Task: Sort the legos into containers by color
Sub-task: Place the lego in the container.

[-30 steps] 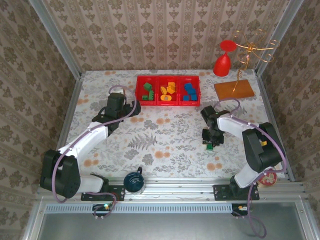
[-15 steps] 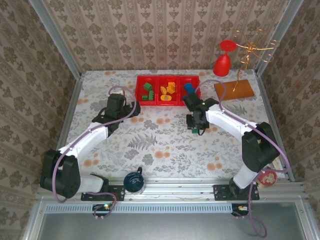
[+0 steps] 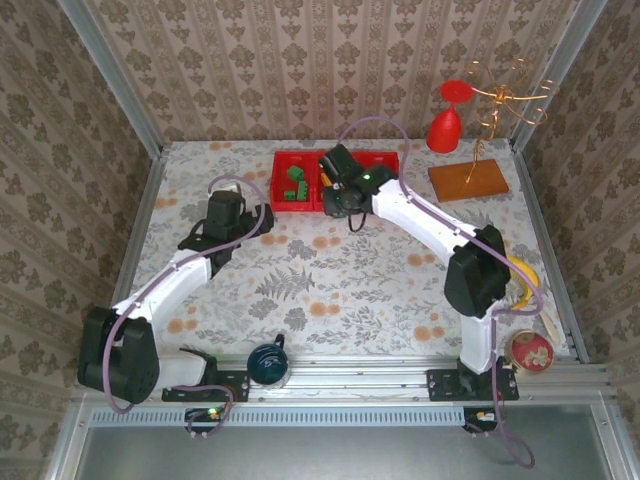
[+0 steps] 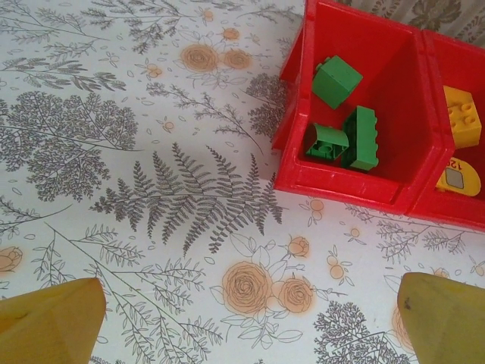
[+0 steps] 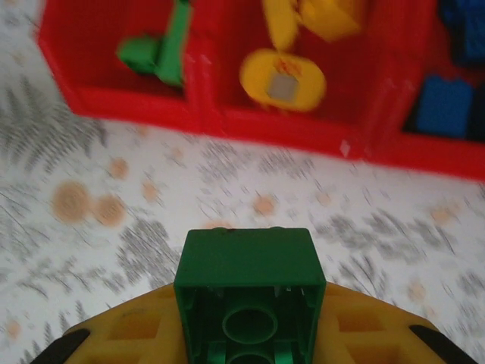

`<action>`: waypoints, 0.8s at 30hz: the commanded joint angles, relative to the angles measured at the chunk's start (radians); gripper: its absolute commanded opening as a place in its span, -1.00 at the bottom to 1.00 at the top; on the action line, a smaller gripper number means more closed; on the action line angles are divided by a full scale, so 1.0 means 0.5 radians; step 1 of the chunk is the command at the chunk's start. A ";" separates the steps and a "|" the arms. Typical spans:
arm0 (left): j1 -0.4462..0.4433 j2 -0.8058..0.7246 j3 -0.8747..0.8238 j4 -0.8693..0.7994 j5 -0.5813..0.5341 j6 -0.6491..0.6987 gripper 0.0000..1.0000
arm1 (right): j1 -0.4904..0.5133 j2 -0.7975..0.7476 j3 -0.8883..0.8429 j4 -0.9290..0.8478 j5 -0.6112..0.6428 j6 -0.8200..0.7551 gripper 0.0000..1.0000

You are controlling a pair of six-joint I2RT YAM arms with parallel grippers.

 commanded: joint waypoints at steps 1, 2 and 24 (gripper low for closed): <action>0.025 -0.073 -0.052 0.035 -0.026 -0.047 1.00 | 0.033 0.192 0.289 -0.006 0.060 -0.116 -0.55; 0.029 -0.083 -0.058 0.035 -0.026 -0.052 1.00 | 0.042 0.257 0.385 -0.006 0.067 -0.136 -0.55; 0.066 -0.128 -0.098 0.023 -0.011 -0.056 1.00 | 0.048 1.194 1.359 0.466 0.130 -0.615 -0.44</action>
